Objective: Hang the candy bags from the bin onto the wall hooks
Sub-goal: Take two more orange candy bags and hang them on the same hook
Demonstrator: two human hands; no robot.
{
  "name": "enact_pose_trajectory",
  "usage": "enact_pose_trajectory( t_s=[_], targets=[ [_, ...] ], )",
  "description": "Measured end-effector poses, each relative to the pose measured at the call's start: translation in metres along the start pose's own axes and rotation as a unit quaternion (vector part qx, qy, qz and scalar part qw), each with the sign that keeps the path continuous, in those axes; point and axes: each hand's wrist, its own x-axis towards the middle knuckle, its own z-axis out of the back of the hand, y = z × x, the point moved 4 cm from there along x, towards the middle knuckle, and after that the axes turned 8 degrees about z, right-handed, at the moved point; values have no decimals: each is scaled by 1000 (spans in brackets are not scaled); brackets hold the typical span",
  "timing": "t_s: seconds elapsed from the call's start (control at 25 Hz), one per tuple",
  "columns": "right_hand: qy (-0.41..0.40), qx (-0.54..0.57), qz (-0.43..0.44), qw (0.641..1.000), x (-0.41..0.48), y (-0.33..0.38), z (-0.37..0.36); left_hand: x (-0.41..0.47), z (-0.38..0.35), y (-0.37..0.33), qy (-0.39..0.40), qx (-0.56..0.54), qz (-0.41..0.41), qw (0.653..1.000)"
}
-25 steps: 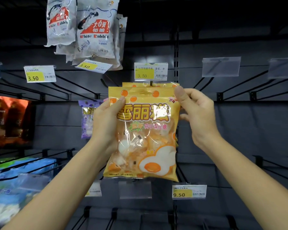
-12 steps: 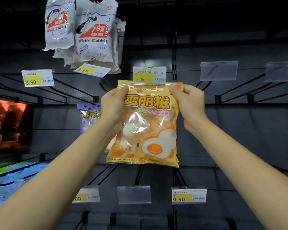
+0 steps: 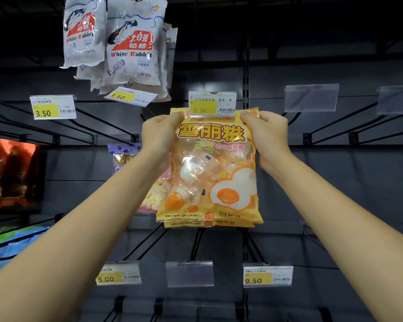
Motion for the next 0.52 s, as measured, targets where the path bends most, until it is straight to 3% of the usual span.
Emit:
enact_pose_trajectory(
  t_s=[0.52],
  targets=[
    [2, -88, 30, 996, -1, -17, -4, 9, 8, 16, -41, 67, -31, 996]
  ],
)
